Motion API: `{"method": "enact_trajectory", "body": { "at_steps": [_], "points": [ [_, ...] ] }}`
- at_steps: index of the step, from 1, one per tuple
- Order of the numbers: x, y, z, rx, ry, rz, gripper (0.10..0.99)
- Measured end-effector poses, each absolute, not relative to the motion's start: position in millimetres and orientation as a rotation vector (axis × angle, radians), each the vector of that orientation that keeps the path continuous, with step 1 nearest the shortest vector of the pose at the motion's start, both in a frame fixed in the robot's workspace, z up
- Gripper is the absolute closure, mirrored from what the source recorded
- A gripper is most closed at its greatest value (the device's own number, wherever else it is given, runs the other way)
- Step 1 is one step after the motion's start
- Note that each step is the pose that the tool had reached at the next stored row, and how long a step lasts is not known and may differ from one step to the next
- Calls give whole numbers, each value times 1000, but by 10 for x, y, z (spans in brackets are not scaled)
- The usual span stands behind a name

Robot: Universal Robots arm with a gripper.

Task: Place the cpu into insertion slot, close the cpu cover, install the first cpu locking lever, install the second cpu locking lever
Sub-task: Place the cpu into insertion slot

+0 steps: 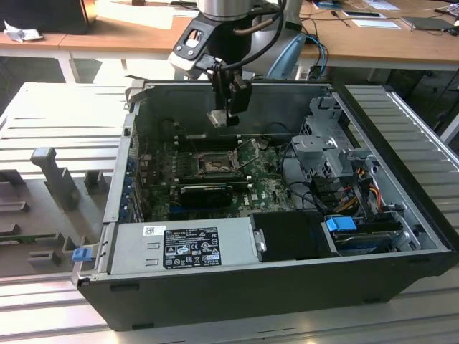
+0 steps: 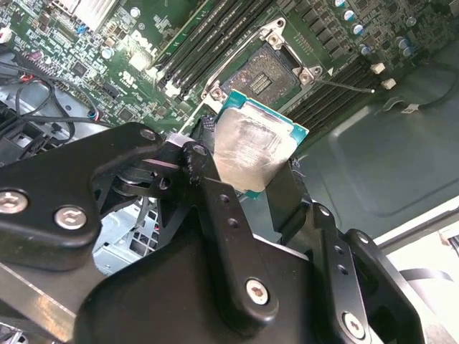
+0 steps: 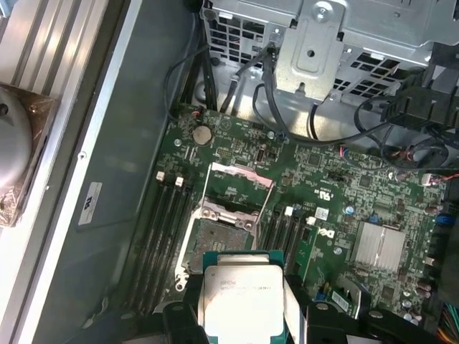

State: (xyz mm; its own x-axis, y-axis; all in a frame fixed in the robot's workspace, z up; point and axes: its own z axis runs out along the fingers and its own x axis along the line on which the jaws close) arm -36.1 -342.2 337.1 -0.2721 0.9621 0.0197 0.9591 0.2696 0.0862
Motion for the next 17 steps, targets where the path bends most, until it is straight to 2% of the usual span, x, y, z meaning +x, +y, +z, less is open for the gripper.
{"method": "enact_trajectory", "body": {
  "at_steps": [11,17],
  "points": [
    [-361,-3421,3292,1878,2470,125,557],
    [-361,-3420,3203,2036,2335,120,557]
  ]
}}
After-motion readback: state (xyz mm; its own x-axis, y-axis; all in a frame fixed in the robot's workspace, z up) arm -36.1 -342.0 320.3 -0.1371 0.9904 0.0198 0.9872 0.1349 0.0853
